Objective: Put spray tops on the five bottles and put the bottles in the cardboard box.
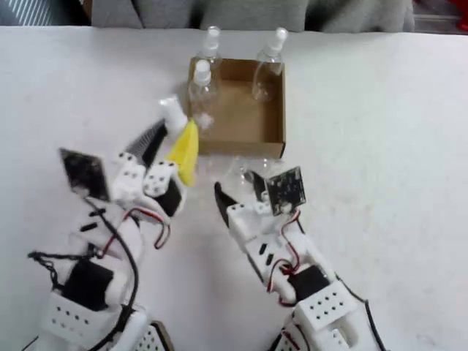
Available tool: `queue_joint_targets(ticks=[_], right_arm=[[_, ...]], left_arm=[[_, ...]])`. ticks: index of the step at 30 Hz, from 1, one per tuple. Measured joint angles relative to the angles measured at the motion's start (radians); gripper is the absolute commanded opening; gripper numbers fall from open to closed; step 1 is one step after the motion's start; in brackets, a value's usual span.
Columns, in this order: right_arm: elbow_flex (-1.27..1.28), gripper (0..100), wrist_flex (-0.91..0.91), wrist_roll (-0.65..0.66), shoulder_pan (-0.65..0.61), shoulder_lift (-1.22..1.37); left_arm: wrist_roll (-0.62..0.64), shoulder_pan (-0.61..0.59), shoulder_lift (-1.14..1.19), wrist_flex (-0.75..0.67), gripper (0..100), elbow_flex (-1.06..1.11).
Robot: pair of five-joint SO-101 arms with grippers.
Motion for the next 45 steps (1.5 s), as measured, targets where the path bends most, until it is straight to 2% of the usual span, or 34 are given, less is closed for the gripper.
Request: queue_joint_targets(ticks=[5, 11, 15, 19, 25, 31, 45], right_arm=[[0.092, 1.7, 0.0, -0.002, -0.041, -0.155], [0.107, 1.7, 0.068, -0.002, -0.064, -0.334], [0.107, 1.7, 0.144, -0.002, -0.066, -0.414], [0.107, 1.7, 0.187, -0.002, -0.064, -0.46], [0.107, 1.7, 0.187, -0.002, -0.064, -0.468], [0.107, 1.7, 0.187, -0.002, -0.064, -0.468], [0.107, 1.8, 0.187, -0.002, -0.066, -0.468]], left_arm=[[0.0, 0.0, 0.014, -0.157, 2, -0.147], [0.0, -0.002, 0.265, -0.178, 2, -0.394], [0.0, 0.034, 0.396, -0.06, 2, -0.577], [0.0, 0.137, 0.488, 0.132, 2, -0.74], [-0.049, 0.235, 0.546, 0.318, 2, -0.861], [-0.129, 0.242, 0.552, 0.376, 2, -0.861], [-0.137, 0.245, 0.614, 0.376, 2, -0.861]])
